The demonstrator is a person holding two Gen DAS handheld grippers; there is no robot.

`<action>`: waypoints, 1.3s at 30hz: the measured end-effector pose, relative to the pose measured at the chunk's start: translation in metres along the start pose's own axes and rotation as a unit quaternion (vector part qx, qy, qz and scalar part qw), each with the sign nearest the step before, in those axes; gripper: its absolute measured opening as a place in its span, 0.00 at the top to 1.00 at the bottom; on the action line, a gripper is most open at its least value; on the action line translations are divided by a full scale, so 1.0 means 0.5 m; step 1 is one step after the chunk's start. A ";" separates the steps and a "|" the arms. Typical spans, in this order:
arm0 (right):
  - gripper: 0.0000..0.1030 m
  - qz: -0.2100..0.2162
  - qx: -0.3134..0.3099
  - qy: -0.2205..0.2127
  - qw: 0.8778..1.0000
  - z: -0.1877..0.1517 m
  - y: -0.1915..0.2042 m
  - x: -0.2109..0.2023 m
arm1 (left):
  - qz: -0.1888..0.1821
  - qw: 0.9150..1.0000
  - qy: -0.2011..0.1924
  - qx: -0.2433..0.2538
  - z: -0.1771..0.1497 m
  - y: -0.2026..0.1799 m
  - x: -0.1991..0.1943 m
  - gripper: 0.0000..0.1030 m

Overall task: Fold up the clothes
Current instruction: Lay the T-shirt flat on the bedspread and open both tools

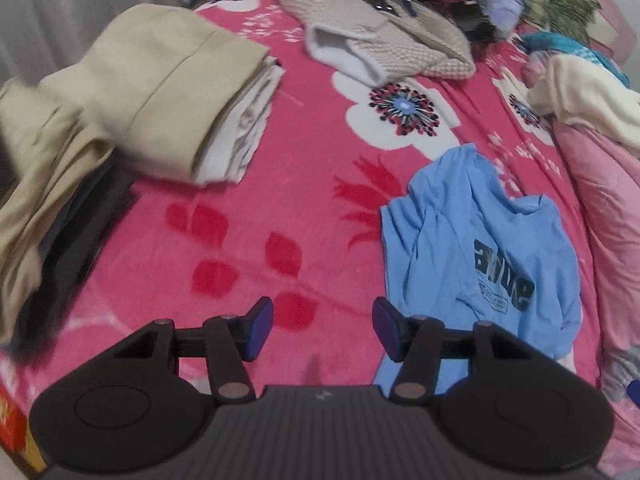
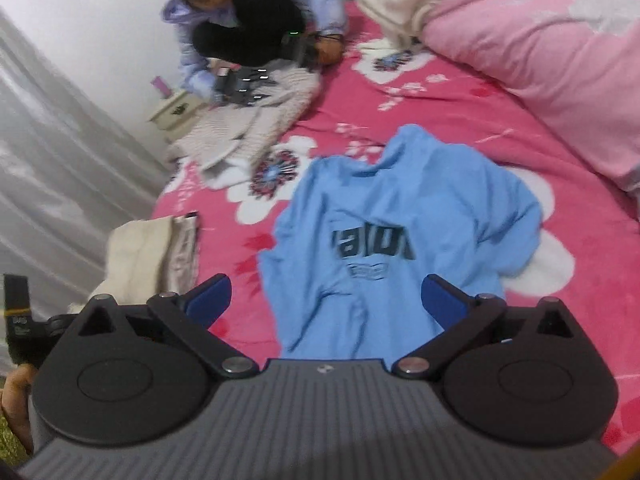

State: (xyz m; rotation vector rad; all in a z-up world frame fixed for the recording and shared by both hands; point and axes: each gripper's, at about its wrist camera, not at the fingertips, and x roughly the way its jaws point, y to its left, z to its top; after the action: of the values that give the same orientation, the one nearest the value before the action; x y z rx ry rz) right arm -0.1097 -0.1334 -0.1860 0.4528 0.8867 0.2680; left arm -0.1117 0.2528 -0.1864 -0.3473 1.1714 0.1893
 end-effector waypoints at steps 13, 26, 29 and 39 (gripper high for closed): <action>0.01 -0.077 -0.130 0.126 0.981 -0.086 -0.020 0.020 | 0.040 0.998 0.028 0.033 -0.177 -0.029 -0.020 0.31; 0.29 -0.170 -0.182 0.266 0.931 -0.307 -0.149 -0.026 | 0.007 0.959 0.140 0.245 -0.424 -0.146 0.081 0.31; 0.29 -0.171 -0.176 0.268 0.932 -0.322 -0.148 -0.012 | 0.015 0.956 0.127 0.263 -0.436 -0.156 0.091 0.31; 0.47 -0.172 0.035 0.248 0.953 -0.318 -0.263 0.021 | -0.025 0.966 0.115 0.229 -0.403 -0.107 0.103 0.31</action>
State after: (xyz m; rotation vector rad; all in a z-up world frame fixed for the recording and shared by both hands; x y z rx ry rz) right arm -0.2244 -0.2015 -0.3440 0.2895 1.4518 0.0253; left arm -0.2492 0.1282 -0.2941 0.0119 1.3922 -0.1730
